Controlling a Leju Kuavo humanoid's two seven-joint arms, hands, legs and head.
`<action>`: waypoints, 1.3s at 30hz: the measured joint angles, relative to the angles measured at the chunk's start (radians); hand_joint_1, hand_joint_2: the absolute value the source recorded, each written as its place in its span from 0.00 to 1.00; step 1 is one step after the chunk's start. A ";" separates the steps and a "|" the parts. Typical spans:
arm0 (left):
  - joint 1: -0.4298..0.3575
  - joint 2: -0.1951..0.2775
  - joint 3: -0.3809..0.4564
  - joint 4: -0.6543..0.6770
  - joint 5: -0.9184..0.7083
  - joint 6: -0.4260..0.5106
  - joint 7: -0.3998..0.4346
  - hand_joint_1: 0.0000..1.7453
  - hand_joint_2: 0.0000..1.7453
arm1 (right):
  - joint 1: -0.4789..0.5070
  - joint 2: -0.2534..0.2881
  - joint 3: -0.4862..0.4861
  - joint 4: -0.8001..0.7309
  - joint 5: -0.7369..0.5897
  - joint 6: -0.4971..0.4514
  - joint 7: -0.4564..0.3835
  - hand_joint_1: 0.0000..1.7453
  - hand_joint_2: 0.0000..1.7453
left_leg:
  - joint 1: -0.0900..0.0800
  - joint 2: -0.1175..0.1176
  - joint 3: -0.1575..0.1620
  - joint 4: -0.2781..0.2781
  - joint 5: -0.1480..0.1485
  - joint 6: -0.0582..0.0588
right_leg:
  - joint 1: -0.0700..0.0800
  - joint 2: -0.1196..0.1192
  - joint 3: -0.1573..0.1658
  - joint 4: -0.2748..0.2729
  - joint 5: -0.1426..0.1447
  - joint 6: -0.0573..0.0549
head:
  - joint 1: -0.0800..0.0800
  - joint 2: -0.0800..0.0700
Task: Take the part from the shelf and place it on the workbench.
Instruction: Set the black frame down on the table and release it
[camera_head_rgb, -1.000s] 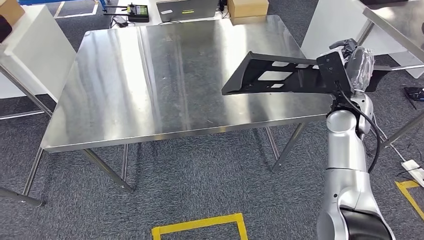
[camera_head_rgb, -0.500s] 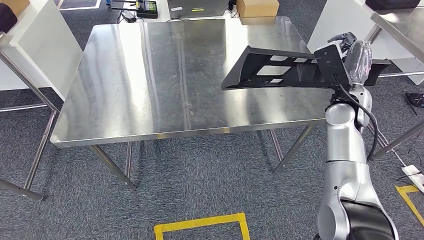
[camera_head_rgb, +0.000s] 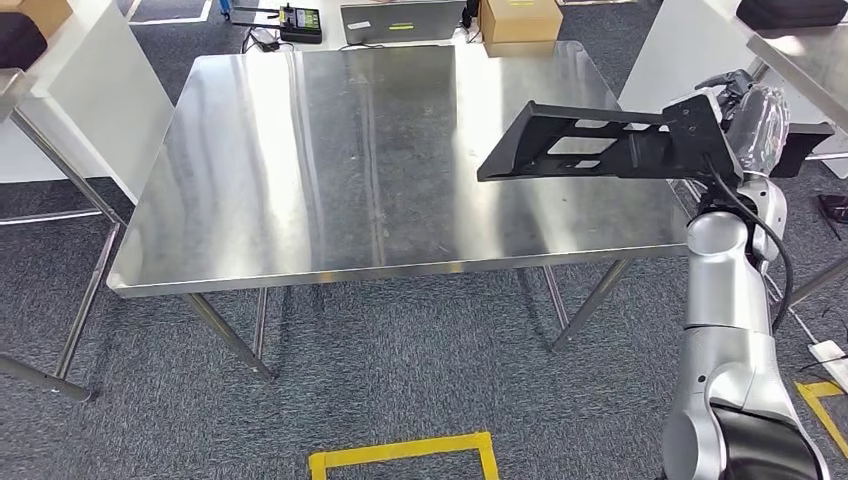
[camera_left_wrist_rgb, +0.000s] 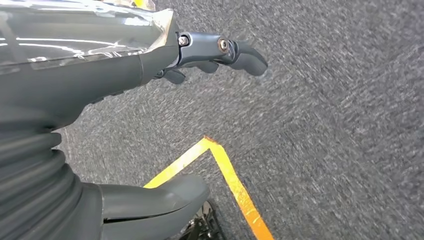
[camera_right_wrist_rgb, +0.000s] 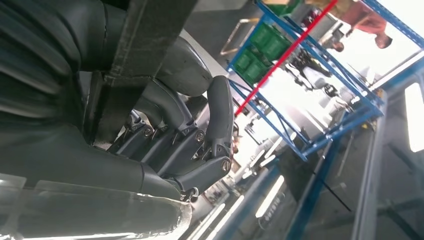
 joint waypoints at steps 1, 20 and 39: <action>0.001 0.000 0.000 0.000 0.000 -0.002 0.000 0.00 1.00 | 0.001 -0.001 0.000 0.003 0.003 0.000 0.001 1.00 1.00 | 0.004 -0.003 0.001 0.003 -0.003 -0.007 | -0.007 0.000 -0.004 -0.008 0.015 0.013 | 0.000 0.000; 0.002 0.000 0.002 0.002 0.023 -0.001 -0.001 0.00 1.00 | -0.063 0.048 0.003 0.086 0.067 -0.017 0.000 1.00 1.00 | -0.020 0.008 -0.124 0.124 0.015 0.006 | 0.016 0.007 0.144 -0.210 0.046 -0.034 | -0.004 0.000; 0.001 -0.006 -0.001 0.002 0.016 -0.016 -0.010 0.00 1.00 | -0.057 0.010 0.001 0.096 0.069 -0.018 -0.006 1.00 1.00 | -0.035 -0.005 -0.054 0.028 0.014 0.005 | 0.009 -0.005 0.201 -0.293 0.049 -0.003 | -0.003 0.000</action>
